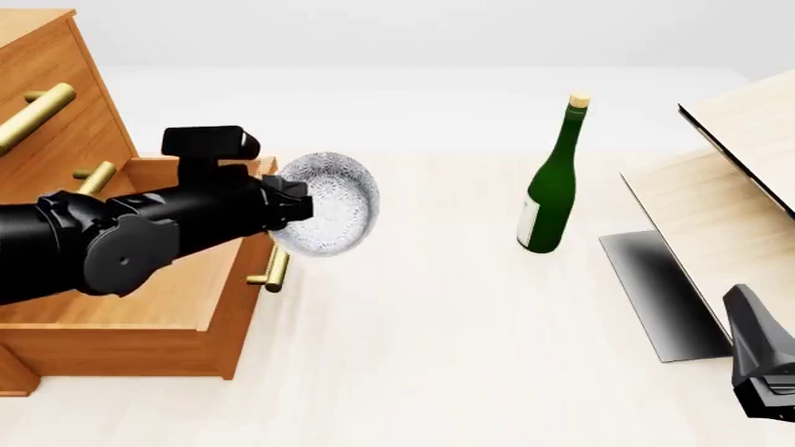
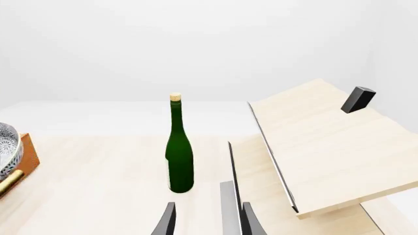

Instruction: Put the bowl in the bottom drawer of the cabinet and close it.

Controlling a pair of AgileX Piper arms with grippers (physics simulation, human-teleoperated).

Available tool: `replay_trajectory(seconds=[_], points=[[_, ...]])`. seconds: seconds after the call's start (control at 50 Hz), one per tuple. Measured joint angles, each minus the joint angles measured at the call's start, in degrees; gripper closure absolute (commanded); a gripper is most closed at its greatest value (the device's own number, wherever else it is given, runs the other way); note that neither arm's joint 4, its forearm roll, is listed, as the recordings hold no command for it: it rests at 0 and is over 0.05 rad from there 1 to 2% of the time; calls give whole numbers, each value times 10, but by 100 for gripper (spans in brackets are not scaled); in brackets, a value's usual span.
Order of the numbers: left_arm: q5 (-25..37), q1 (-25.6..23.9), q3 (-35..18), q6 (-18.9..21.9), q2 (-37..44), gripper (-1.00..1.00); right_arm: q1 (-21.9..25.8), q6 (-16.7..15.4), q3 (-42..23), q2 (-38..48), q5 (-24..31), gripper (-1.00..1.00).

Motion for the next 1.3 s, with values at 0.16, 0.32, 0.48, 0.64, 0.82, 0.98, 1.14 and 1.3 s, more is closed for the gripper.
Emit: replay_trajectory(seconds=[0.16, 0.32, 0.48, 0.64, 0.82, 0.98, 1.14, 1.3], points=[[10, 22, 9, 10, -30, 100, 0, 0, 0, 0, 0, -100], [17, 41, 16, 19, -53, 100, 0, 0, 0, 0, 0, -100], [22, 63, 22, 31, -71, 100, 0, 0, 0, 0, 0, -100], [25, 84, 29, 40, -85, 100, 0, 0, 0, 0, 0, -100], [25, 109, 39, 48, -101, 100, 0, 0, 0, 0, 0, -100], [23, 131, 48, 54, -110, 100, 0, 0, 0, 0, 0, -100], [18, 154, 55, 60, -113, 100, 0, 0, 0, 0, 0, -100], [11, 178, 59, 62, -110, 100, 0, 0, 0, 0, 0, -100]])
